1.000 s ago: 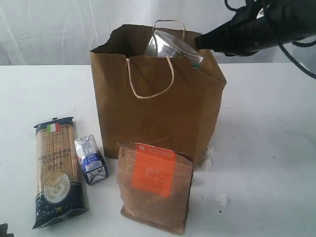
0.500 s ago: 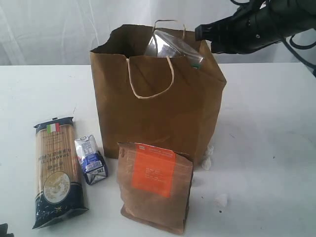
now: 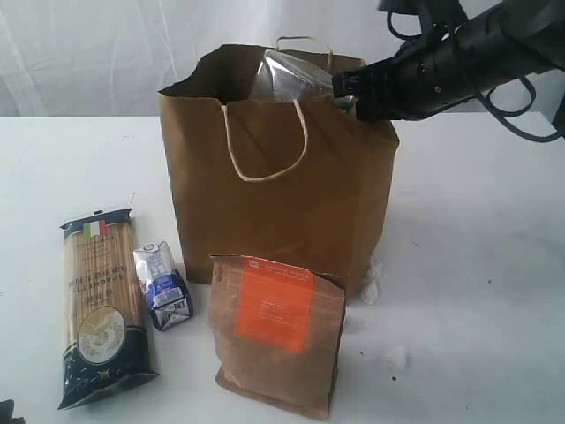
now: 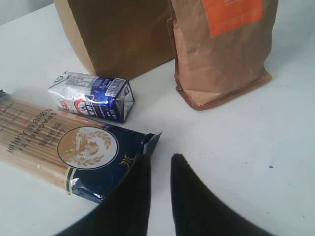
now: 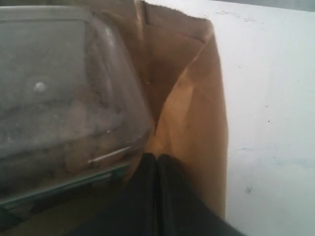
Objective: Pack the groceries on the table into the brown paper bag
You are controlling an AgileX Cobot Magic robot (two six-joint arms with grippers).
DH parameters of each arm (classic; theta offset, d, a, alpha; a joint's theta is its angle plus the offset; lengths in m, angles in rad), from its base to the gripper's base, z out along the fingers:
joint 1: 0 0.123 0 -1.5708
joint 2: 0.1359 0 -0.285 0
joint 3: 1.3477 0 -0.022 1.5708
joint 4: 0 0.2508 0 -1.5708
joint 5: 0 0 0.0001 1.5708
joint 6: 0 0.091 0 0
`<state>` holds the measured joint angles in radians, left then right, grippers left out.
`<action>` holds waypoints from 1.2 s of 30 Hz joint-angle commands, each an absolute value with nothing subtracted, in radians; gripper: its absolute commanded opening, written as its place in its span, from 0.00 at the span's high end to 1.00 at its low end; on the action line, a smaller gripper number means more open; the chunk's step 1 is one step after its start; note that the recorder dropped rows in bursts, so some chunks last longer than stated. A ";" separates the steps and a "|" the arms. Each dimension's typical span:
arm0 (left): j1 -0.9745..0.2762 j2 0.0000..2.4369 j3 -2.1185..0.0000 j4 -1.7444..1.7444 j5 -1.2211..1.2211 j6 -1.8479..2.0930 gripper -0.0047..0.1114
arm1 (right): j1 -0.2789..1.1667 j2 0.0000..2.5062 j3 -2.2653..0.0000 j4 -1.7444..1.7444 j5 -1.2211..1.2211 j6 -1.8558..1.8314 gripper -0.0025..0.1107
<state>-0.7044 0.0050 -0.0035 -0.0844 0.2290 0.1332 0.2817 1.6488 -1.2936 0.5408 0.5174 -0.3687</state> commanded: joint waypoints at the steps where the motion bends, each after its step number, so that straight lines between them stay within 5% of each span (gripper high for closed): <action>1: -0.710 0.000 0.000 -0.088 0.234 0.134 0.78 | 0.303 1.648 -1.308 0.582 0.523 -0.434 0.98; 36: -0.710 0.000 0.000 -0.088 0.234 0.134 0.78 | 0.419 1.549 -1.375 0.566 0.661 -0.474 0.98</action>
